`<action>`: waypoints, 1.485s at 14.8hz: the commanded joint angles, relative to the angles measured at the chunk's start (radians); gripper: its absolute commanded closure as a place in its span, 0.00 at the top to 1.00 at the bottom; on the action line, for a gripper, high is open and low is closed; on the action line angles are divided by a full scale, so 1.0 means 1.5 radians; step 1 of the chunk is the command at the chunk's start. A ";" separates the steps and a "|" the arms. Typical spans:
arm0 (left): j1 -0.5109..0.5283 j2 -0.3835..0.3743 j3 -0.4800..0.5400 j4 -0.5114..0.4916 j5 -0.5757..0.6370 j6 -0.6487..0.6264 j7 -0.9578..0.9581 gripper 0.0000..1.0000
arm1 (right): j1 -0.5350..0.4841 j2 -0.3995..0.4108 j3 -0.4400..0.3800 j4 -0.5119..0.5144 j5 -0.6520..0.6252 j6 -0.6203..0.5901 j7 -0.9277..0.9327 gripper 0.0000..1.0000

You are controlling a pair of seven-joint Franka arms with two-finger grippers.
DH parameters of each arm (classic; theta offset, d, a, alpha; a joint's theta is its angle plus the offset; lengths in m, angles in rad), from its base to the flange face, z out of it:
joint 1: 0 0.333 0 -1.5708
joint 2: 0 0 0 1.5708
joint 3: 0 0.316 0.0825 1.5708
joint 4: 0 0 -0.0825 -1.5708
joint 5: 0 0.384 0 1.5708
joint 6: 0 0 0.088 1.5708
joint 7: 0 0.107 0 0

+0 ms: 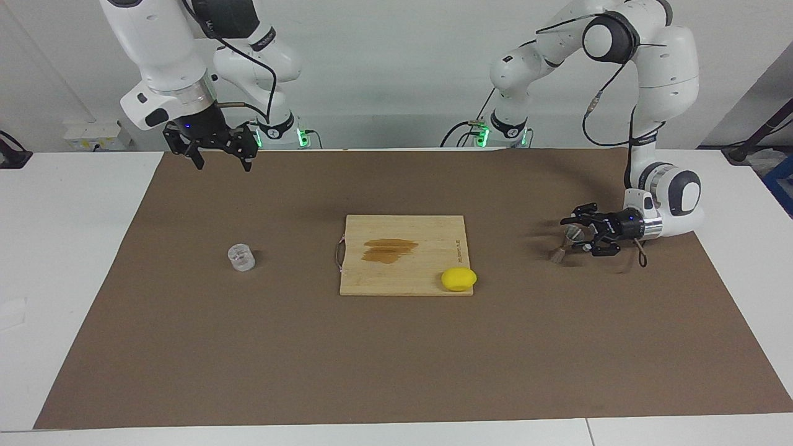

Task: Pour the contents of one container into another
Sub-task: 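Close the left gripper around the small metal cup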

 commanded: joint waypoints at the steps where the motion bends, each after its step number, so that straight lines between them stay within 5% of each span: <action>1: 0.004 0.001 0.002 -0.004 0.008 -0.004 0.014 0.72 | -0.007 -0.009 0.003 -0.011 0.003 0.002 0.007 1.00; 14: 0.010 0.001 0.001 -0.003 0.008 0.004 0.014 0.53 | -0.007 -0.009 0.003 -0.011 0.003 0.002 0.007 1.00; 19: 0.009 0.001 0.001 -0.002 0.006 0.006 0.015 0.24 | -0.007 -0.009 0.003 -0.011 0.003 0.002 0.007 1.00; 22: 0.003 0.001 0.000 0.002 0.003 0.007 0.011 0.21 | -0.007 -0.009 0.003 -0.011 0.003 0.002 0.007 1.00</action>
